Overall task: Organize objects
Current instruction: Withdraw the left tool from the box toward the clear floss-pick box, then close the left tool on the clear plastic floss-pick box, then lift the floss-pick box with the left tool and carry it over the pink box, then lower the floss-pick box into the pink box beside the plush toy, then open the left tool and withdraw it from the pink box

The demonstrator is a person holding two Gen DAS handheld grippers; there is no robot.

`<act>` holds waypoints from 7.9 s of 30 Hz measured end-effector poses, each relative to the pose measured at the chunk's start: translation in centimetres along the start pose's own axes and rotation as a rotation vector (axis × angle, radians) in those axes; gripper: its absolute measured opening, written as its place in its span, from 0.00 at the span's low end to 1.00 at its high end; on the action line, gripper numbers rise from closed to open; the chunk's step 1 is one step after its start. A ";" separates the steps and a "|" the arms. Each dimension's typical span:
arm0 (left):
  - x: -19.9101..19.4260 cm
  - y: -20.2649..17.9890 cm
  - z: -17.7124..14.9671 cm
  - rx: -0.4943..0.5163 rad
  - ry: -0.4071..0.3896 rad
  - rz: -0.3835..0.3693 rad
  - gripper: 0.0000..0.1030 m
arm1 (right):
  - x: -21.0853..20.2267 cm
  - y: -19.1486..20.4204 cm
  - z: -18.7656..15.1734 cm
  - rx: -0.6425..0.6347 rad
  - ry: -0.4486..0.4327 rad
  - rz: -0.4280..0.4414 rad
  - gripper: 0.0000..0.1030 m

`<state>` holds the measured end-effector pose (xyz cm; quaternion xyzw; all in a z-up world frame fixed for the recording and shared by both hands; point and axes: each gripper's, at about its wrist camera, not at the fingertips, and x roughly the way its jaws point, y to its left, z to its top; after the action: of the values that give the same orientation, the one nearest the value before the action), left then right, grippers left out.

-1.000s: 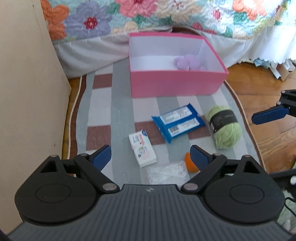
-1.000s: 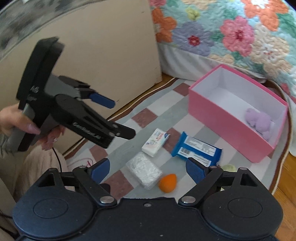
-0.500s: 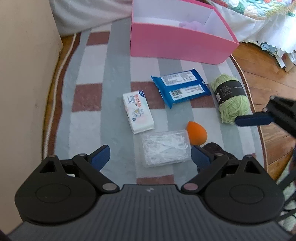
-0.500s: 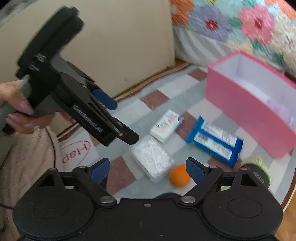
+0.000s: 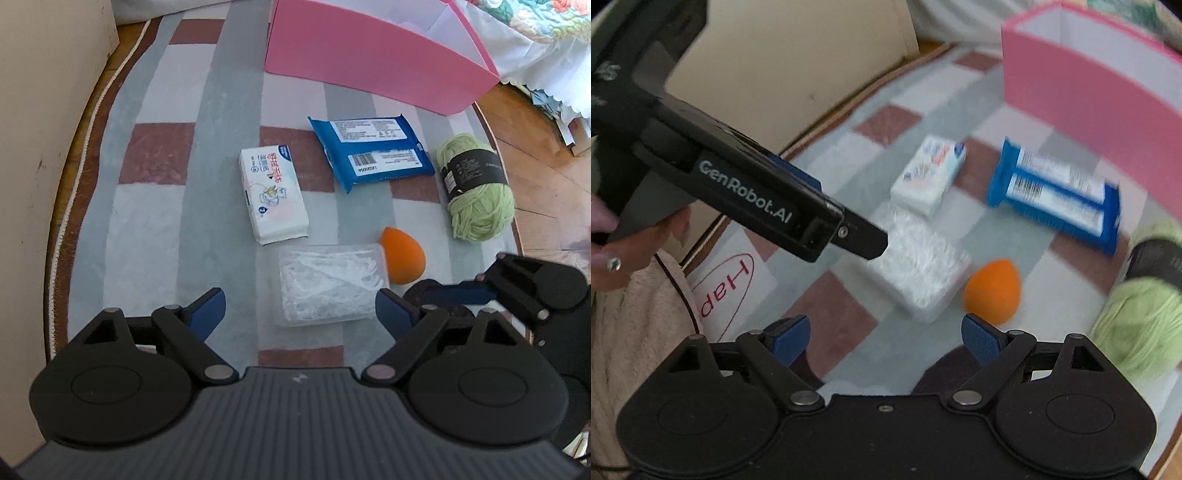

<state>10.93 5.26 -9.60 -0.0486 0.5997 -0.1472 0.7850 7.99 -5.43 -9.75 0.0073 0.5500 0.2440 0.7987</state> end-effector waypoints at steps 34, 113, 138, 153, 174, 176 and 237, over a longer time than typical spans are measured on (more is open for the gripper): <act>4.3 4.1 -0.7 -0.265 -0.010 -0.174 0.49 | 4.9 1.6 -0.6 -0.122 -0.205 -0.213 0.81; -9.9 -10.6 6.0 0.064 -0.268 -0.175 0.46 | -14.1 -0.8 2.2 -0.177 -0.383 -0.414 0.61; -7.9 -12.4 15.0 0.113 -0.267 -0.206 0.46 | -15.4 -6.7 7.5 -0.103 -0.383 -0.442 0.54; -2.2 -12.9 23.1 0.092 -0.216 -0.209 0.46 | -13.6 -15.4 12.2 0.040 -0.328 -0.347 0.47; 12.0 -9.6 30.1 -0.098 0.026 -0.274 0.45 | -4.4 -24.4 18.2 0.214 0.034 -0.335 0.46; 12.5 -9.4 30.1 -0.105 0.020 -0.280 0.45 | -3.9 -24.4 18.3 0.202 0.047 -0.343 0.45; 5.5 -10.5 25.8 -0.066 -0.091 -0.205 0.23 | -11.9 -19.6 12.7 0.152 -0.236 -0.321 0.35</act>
<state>35.11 -8.92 -4.88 -0.1422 0.5598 -0.2043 0.7904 23.45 -24.15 0.16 0.0083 0.4637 0.0687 0.8833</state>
